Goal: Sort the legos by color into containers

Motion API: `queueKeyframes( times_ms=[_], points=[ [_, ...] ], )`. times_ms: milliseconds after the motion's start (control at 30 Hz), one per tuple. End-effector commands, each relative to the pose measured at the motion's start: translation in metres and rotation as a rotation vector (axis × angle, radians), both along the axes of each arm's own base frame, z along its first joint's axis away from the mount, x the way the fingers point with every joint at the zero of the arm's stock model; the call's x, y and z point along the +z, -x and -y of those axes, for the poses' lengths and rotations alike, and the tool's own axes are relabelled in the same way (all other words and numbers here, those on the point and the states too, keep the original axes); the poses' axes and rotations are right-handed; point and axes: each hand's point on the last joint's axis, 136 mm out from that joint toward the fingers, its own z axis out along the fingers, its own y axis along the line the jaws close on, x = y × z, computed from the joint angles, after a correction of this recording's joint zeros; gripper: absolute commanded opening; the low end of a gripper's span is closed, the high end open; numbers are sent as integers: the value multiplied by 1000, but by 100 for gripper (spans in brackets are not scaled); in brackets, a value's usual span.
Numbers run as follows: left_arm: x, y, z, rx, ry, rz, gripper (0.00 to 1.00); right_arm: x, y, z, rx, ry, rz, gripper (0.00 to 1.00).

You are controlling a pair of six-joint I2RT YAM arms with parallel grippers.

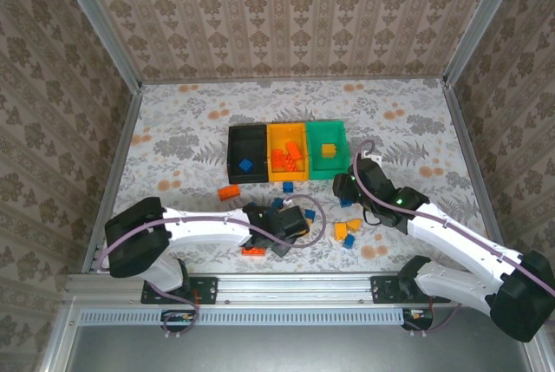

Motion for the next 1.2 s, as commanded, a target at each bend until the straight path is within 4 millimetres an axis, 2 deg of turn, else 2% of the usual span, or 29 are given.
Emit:
queueKeyframes(
  times_ms=[0, 167, 333, 567, 767, 867, 967, 1100, 1167],
  points=[
    [-2, 6, -9, -11, -51, -19, 50, -6, 6, 8, -17, 10, -21, 69],
    [5, 13, -11, -11, -15, -42, 54, -7, 5, 8, -18, 8, -21, 69],
    [-2, 12, -9, -13, -32, -42, 53, -8, 4, 6, -16, 1, -26, 69],
    [-5, 9, -4, -34, -43, -34, 44, -10, 5, 9, -24, 0, -33, 69],
    [1, 5, -7, -34, -54, -7, 30, -8, 4, 9, -30, -8, -30, 69],
    [24, -7, -7, -11, -1, 42, 25, -7, 4, 8, -29, -11, -27, 69],
    [60, -28, -7, 44, 123, 97, 25, -7, 3, 8, -29, -16, -27, 69],
    [115, -79, -18, 169, 303, 190, 25, -8, 2, 8, -34, -15, -26, 69],
    [133, -109, -26, 240, 356, 227, 25, -9, 1, 8, -37, -14, -27, 69]
  ],
)
